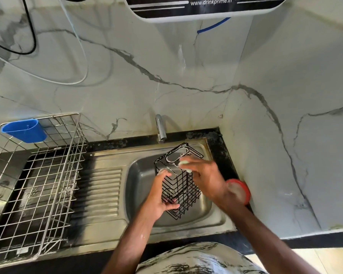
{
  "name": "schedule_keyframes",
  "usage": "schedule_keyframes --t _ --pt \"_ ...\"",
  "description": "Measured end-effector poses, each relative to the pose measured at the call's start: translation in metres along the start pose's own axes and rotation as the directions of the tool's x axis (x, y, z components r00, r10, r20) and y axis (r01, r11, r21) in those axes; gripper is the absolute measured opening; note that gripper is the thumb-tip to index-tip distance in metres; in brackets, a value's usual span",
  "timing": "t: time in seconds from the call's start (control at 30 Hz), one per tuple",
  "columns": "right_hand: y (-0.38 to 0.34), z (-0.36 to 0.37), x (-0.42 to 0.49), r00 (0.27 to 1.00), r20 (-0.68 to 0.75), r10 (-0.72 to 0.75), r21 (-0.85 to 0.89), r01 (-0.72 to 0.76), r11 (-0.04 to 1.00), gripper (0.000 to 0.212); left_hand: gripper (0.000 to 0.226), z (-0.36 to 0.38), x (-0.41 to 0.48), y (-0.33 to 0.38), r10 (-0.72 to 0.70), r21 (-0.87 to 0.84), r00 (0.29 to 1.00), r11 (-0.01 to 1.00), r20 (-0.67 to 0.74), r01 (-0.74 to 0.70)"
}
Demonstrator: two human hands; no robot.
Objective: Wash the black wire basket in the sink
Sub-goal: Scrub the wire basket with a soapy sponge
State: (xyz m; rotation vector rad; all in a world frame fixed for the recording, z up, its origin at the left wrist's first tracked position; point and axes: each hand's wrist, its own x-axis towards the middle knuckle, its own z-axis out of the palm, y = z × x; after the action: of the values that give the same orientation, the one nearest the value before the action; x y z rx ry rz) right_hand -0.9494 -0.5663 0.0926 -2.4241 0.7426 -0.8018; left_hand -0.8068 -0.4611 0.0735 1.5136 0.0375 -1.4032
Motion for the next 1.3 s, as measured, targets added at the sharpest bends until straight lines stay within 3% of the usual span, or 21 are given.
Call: schedule_keyframes --t 0.1,0.23,0.4,0.47,0.57,0.6,0.7,0.8,0.83,0.97,1.13,1.2,1.3 --pt "-0.026 0.011 -0.015 0.985 0.044 -0.167 0.044 0.165 0.985 0.064 0.034 0.002 0.0 0.002 -0.041 -0.057 0.999 0.998 -0.028 0.039" --pt "-0.023 0.02 -0.018 0.971 0.093 -0.221 0.065 0.215 0.974 0.066 0.051 0.005 0.002 -0.003 -0.059 -0.082 0.998 0.995 0.001 0.059" --pt "-0.03 0.025 -0.017 0.948 0.139 -0.285 0.045 0.281 0.959 0.064 0.048 0.006 -0.002 -0.006 -0.06 -0.049 0.998 0.997 0.018 0.061" --pt "-0.022 0.018 -0.009 0.977 0.082 -0.196 0.029 0.194 0.981 0.06 0.042 0.005 -0.005 -0.005 -0.061 -0.043 0.998 0.997 0.011 0.062" --pt "0.005 0.003 0.005 0.998 -0.002 0.058 -0.006 -0.058 0.998 0.052 0.01 0.002 -0.006 -0.006 -0.03 0.006 0.999 1.0 0.041 0.03" --pt "0.015 -0.001 0.009 0.993 -0.01 0.116 -0.021 -0.116 0.993 0.05 0.009 0.001 -0.007 -0.006 -0.037 0.005 0.998 0.999 0.056 0.037" --pt "0.039 -0.011 0.015 0.973 -0.079 0.219 -0.05 -0.223 0.974 0.047 0.038 -0.002 -0.005 -0.008 -0.081 0.008 0.996 0.997 0.045 0.081" --pt "0.05 -0.018 0.019 0.926 -0.113 0.36 0.04 -0.357 0.933 0.04 0.035 -0.003 -0.006 -0.007 -0.094 -0.012 0.994 0.995 0.049 0.095" --pt "0.05 -0.021 0.02 0.907 -0.104 0.408 0.087 -0.401 0.912 0.037 0.039 -0.003 -0.006 -0.006 -0.093 -0.014 0.994 0.995 0.063 0.094" --pt "0.039 -0.034 0.027 0.836 0.009 0.549 0.268 -0.531 0.804 0.032 0.087 -0.01 -0.002 -0.004 -0.091 -0.034 0.989 0.995 0.118 0.095" --pt "0.031 -0.043 0.035 0.751 0.156 0.641 0.391 -0.643 0.658 0.035 0.045 -0.021 0.0 -0.001 -0.051 -0.022 0.988 0.998 0.148 0.055" --pt "0.027 -0.044 0.038 0.72 0.197 0.665 0.422 -0.675 0.605 0.036 0.044 -0.024 0.002 -0.002 -0.047 -0.027 0.989 0.998 0.142 0.051" --pt "0.021 -0.043 0.041 0.671 0.264 0.693 0.483 -0.714 0.507 0.036 0.065 -0.028 0.004 -0.003 -0.063 -0.034 0.986 0.997 0.154 0.069"
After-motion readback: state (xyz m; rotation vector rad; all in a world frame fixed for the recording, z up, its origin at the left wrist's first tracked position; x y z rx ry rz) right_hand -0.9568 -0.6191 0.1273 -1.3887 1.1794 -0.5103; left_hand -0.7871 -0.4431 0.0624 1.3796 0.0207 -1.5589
